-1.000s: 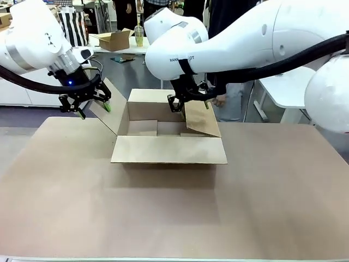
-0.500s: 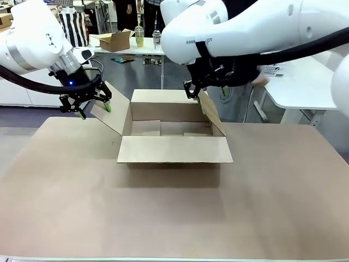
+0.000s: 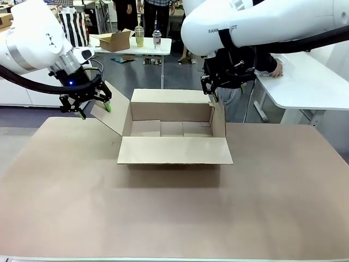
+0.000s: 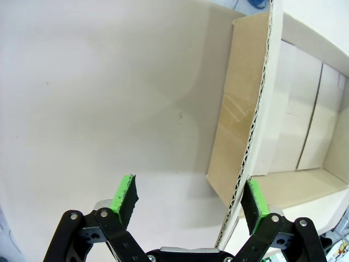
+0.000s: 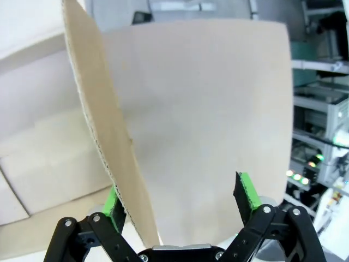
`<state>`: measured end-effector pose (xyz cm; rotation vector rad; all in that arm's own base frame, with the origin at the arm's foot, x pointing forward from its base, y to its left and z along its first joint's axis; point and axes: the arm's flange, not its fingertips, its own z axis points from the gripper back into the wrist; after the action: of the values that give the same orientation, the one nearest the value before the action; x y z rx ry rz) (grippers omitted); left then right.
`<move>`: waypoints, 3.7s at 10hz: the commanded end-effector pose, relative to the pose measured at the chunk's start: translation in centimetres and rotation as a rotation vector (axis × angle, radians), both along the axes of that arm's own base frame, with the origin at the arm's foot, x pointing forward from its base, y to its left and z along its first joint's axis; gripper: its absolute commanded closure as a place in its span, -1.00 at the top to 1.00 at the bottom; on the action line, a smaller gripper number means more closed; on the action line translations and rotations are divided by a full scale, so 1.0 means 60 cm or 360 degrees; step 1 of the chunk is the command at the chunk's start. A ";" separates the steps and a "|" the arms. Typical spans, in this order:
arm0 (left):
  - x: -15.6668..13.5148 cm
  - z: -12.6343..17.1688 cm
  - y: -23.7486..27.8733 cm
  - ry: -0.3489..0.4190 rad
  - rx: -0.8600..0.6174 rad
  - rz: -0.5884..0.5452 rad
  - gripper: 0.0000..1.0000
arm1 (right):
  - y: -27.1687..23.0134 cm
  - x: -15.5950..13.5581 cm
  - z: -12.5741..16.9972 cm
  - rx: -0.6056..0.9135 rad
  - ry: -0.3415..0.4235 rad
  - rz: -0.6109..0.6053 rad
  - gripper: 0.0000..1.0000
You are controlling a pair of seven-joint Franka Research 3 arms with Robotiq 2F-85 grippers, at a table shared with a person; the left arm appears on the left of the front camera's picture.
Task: Pack the gift set into the box.
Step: Place both hands on the side flaps of the Package Box and spread them outward, then lift both hands away from the flaps of the Package Box.
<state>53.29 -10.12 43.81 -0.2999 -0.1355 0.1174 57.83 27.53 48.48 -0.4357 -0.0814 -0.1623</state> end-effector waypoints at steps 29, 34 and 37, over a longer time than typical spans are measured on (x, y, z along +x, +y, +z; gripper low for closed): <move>-0.002 0.004 0.000 0.0002 0.0027 0.0027 1.00 | -0.153 -0.036 -0.094 0.0611 -0.0105 -0.0281 1.00; -0.002 0.004 0.000 0.0002 0.0027 0.0027 1.00 | -0.153 -0.036 -0.094 0.0611 -0.0105 -0.0281 1.00; -0.002 0.004 0.000 0.0002 0.0027 0.0027 1.00 | -0.153 -0.036 -0.094 0.0611 -0.0105 -0.0281 1.00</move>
<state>53.28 -10.12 43.80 -0.2998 -0.1354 0.1173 55.35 17.92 42.72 -0.0363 -0.0695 -0.3506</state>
